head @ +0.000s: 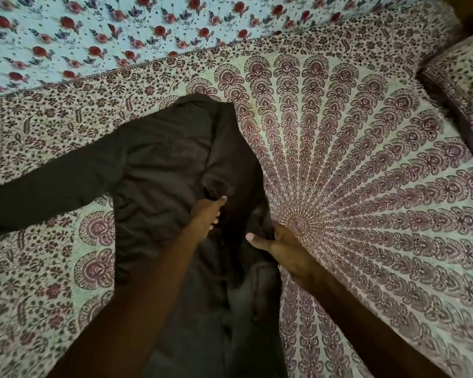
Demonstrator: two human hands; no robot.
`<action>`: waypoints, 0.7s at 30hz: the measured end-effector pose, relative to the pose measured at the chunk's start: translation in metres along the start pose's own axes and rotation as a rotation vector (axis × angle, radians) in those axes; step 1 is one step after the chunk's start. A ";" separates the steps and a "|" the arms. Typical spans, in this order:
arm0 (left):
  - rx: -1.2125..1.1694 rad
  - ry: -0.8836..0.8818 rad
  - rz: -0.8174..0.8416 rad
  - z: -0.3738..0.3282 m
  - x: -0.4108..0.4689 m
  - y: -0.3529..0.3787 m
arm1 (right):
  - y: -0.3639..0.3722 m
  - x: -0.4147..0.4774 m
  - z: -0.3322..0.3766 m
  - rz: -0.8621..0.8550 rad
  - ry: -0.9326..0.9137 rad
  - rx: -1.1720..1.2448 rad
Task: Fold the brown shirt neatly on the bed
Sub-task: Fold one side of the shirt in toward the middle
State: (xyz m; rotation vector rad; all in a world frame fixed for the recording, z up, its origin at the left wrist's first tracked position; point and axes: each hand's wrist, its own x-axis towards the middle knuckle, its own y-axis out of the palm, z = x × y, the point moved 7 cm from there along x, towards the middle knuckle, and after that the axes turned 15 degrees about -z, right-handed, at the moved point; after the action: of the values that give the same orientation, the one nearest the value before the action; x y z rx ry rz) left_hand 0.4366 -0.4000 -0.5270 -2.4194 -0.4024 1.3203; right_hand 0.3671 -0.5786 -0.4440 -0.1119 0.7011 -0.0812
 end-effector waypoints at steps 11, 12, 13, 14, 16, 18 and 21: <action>-0.151 0.077 -0.219 -0.025 0.044 -0.024 | -0.004 -0.008 -0.118 -0.267 0.273 -0.084; -0.236 0.022 -0.202 -0.024 0.045 -0.025 | -0.003 -0.008 -0.120 -0.251 0.283 -0.033; -0.311 -0.021 -0.187 -0.024 0.045 -0.026 | -0.003 -0.010 -0.121 -0.221 0.291 0.003; -0.371 -0.046 -0.175 -0.024 0.044 -0.028 | -0.003 -0.011 -0.124 -0.183 0.293 0.013; -0.441 -0.061 -0.156 -0.026 0.047 -0.032 | -0.001 -0.015 -0.126 -0.088 0.273 -0.025; -0.513 -0.068 -0.119 -0.028 0.052 -0.033 | 0.003 -0.020 -0.127 0.018 0.233 -0.123; -0.563 -0.089 0.005 -0.029 0.054 -0.028 | 0.010 -0.028 -0.133 0.139 0.223 -0.270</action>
State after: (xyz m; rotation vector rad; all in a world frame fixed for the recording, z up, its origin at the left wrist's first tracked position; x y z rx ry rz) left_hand 0.4871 -0.3572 -0.5410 -2.8033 -0.8965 1.4726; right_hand 0.2603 -0.5752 -0.5286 -0.3162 0.9388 0.1366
